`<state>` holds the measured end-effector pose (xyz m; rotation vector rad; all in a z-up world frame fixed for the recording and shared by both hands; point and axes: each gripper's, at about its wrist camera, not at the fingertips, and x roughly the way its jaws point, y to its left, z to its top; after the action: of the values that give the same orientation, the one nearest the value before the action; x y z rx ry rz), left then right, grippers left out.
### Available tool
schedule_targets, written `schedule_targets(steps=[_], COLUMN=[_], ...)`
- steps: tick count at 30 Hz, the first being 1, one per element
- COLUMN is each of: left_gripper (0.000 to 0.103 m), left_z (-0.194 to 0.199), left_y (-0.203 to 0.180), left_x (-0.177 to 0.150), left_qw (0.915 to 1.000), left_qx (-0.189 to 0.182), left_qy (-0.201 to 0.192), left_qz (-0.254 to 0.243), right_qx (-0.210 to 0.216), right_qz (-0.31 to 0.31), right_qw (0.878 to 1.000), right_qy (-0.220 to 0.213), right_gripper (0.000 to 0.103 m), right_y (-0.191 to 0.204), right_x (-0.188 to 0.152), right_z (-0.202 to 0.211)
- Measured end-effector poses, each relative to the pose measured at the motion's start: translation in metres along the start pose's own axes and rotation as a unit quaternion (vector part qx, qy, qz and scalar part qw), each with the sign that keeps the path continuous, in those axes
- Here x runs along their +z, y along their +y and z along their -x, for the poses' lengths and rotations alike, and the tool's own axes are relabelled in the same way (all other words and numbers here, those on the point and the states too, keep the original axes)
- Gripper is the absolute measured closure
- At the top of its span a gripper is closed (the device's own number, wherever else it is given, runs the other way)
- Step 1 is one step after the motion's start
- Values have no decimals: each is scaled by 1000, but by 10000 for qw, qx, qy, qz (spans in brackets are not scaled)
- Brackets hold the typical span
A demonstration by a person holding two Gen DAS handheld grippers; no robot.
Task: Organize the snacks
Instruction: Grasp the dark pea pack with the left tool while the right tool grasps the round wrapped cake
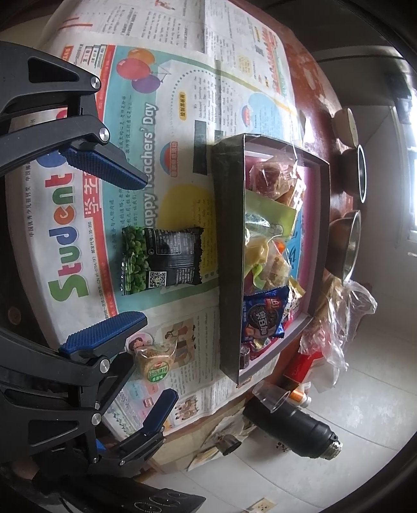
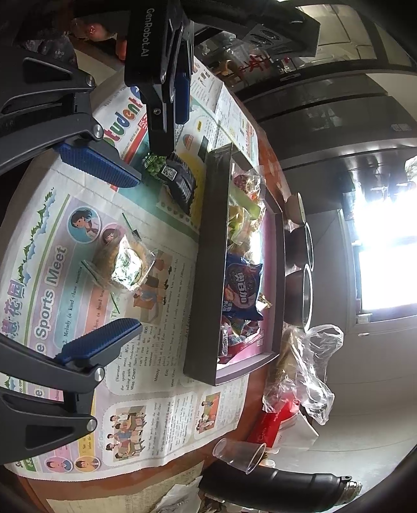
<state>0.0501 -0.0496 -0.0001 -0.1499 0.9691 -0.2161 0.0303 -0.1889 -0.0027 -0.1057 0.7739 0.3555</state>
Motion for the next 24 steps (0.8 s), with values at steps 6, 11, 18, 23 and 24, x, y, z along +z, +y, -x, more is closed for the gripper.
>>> schedule_targets(steps=[6, 11, 18, 23, 24], left_gripper=[23, 23, 23, 23, 23], left_z=[-11, -20, -28, -31, -32], left_y=[-1, 1, 2, -1, -1], left_x=[2, 6, 8, 11, 12], left_qw=[10000, 9998, 9998, 9998, 9998], left_qx=[-11, 15, 39, 101, 119], left_qy=[89, 170, 210, 186, 184], left_qz=[3, 45, 53, 38, 25], right_qx=[-16, -65, -163, -182, -169], right_qz=[-2, -15, 147, 242, 249], right_qw=[10000, 9999, 9997, 9995, 9995], right_qy=[81, 119, 119, 40, 21], right_gripper=[20, 20, 23, 30, 30], right_y=[-2, -3, -2, -3, -3], right_x=[-2, -3, -5, -5, -5], right_z=[-11, -20, -28, -29, -29])
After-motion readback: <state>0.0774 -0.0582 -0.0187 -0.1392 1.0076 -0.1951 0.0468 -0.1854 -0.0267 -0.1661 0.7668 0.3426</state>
